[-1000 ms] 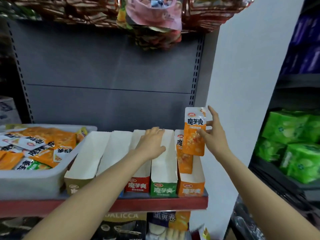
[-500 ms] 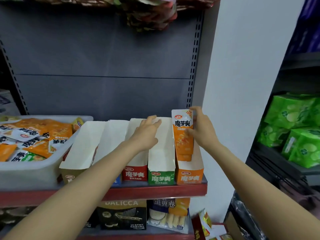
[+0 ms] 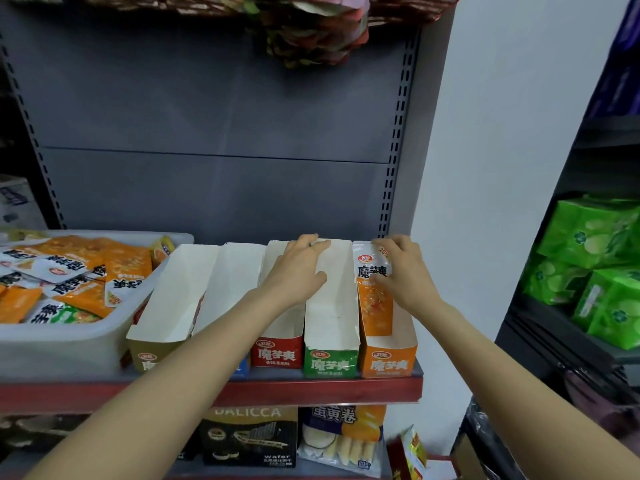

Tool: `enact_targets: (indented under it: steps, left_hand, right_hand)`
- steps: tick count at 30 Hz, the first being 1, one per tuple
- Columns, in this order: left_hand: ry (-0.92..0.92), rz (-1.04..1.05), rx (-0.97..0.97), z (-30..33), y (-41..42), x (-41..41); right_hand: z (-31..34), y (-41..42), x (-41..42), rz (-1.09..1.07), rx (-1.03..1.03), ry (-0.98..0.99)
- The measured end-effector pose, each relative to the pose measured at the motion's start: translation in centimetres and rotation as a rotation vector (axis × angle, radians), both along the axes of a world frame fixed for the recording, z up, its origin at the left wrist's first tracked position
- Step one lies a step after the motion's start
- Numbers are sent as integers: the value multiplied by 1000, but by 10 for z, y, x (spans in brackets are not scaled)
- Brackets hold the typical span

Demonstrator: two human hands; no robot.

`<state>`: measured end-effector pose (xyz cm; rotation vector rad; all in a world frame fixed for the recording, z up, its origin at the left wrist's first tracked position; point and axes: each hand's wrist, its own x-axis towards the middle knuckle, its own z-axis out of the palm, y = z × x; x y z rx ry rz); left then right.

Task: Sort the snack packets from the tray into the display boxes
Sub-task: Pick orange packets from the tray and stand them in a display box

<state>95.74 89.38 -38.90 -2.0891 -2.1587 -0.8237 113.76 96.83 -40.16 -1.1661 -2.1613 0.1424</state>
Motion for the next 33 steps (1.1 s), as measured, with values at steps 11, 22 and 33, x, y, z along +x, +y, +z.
enact_targets:
  steps: [11,22,33]
  left_hand:
    - [-221,53,301,17,-90,-42]
    - [-84,497,170,13,-186,-231]
    - [28,626,-156,3,-206,-274]
  right_hand:
    - [43,-72,-80,361,24,98]
    - [41,-154,-254,616,-161,-30]
    - [33,-171,-353,426,-260,-440]
